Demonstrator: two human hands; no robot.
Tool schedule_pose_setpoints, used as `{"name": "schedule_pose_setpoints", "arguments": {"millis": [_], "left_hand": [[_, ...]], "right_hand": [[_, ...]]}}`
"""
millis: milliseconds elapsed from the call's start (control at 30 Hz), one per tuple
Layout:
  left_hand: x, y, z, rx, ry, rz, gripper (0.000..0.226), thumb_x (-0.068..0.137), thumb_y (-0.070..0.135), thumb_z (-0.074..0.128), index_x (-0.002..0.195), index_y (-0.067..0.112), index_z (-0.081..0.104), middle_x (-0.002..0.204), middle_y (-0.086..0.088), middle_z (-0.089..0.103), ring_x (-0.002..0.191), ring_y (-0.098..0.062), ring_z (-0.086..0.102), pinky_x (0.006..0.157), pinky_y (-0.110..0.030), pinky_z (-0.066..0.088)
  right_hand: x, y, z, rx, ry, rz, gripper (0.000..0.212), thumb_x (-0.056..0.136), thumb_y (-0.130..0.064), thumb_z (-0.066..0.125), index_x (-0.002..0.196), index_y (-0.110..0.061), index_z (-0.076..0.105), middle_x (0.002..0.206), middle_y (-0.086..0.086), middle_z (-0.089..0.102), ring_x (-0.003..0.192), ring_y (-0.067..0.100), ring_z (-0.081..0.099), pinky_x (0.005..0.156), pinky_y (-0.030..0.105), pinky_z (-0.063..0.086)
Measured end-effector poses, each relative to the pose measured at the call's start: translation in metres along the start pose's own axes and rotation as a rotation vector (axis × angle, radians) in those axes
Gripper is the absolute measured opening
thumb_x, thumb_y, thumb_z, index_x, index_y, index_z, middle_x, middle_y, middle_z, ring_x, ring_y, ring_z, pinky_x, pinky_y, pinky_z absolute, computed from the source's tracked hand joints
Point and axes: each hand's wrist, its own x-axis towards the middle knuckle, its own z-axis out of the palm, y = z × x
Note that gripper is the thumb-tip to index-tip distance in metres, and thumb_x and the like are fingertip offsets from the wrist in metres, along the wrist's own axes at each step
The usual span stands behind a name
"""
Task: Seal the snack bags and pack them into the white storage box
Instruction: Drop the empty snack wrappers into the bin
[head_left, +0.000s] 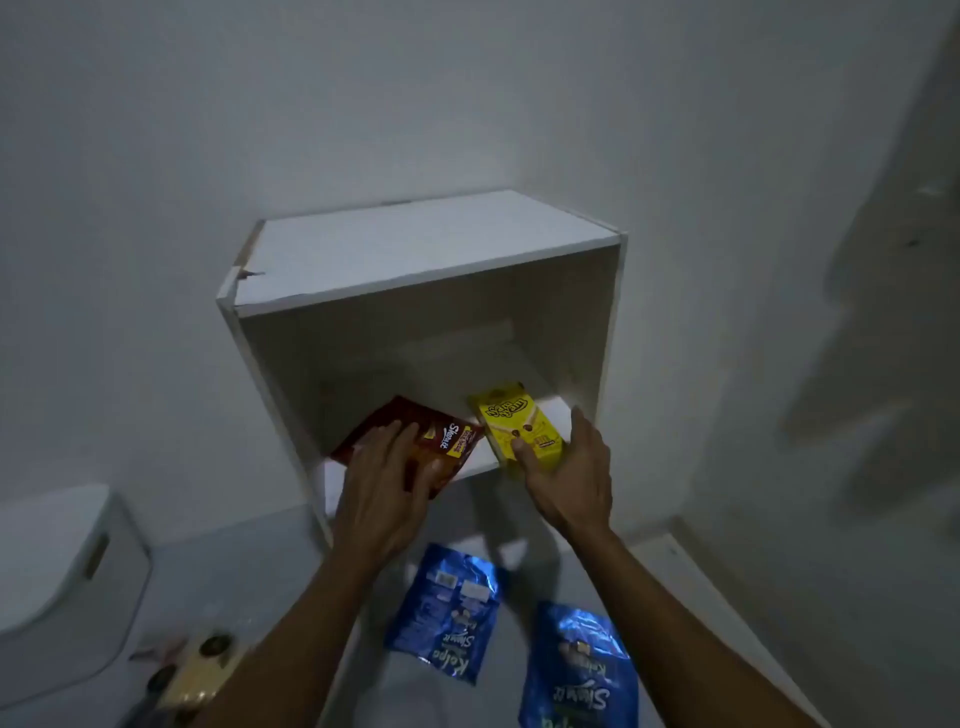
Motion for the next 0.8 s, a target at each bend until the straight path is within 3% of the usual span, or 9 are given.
{"name": "schedule_pose_setpoints", "arguments": {"millis": [133,267,433,567,700,800], "left_hand": [[0.002,-0.017,0.029,0.022,-0.127,0.038,0.072,0.09,0.067,0.031,0.141,0.019,0.048,0.146,-0.007,0.048,0.137,-0.025,0.041,0.111,-0.048,0.033],[-0.001,-0.03,0.041,0.021,-0.144,0.1,0.076,0.09,0.072,0.022,0.138,0.022,0.053,0.144,-0.001,0.051,0.138,-0.021,0.039,0.114,-0.04,0.022],[-0.003,-0.037,0.041,0.136,-0.195,0.13,0.084,0.088,0.074,0.007,0.141,0.024,0.049,0.146,0.001,0.049,0.142,-0.022,0.035,0.117,-0.045,0.021],[-0.005,-0.042,0.042,0.14,-0.211,0.149,0.078,0.096,0.064,0.006,0.134,0.019,0.057,0.138,-0.004,0.058,0.136,-0.026,0.045,0.113,-0.05,0.031],[-0.004,-0.047,0.041,0.137,-0.189,0.185,0.07,0.101,0.054,0.011,0.126,0.016,0.064,0.127,-0.006,0.066,0.127,-0.029,0.055,0.106,-0.053,0.04],[-0.003,-0.048,0.042,0.1,-0.126,0.19,0.062,0.101,0.051,0.02,0.123,0.016,0.066,0.124,-0.006,0.067,0.125,-0.029,0.056,0.105,-0.052,0.041]], "right_hand": [[-0.001,0.01,0.032,-0.04,-0.027,0.082,0.109,0.072,-0.079,0.059,0.153,-0.019,0.017,0.157,0.005,0.029,0.144,0.029,0.027,0.111,0.052,0.036],[0.001,0.013,0.052,-0.029,0.009,0.102,0.113,0.072,-0.075,0.063,0.155,-0.016,0.014,0.159,0.007,0.025,0.145,0.028,0.024,0.113,0.047,0.033],[0.001,0.012,0.061,-0.006,0.042,0.105,0.109,0.075,-0.066,0.069,0.155,-0.013,0.016,0.156,0.009,0.029,0.144,0.028,0.026,0.111,0.043,0.033],[-0.002,0.011,0.059,-0.011,0.057,0.109,0.106,0.076,-0.061,0.071,0.154,-0.01,0.02,0.152,0.011,0.035,0.14,0.027,0.032,0.109,0.038,0.035],[-0.004,0.011,0.058,-0.02,0.092,0.116,0.099,0.074,-0.066,0.07,0.148,-0.01,0.033,0.137,0.012,0.047,0.128,0.028,0.044,0.1,0.039,0.043],[-0.009,0.014,0.055,-0.01,0.141,0.116,0.083,0.073,-0.067,0.07,0.135,-0.016,0.047,0.12,0.006,0.054,0.114,0.024,0.051,0.086,0.032,0.046]]}}
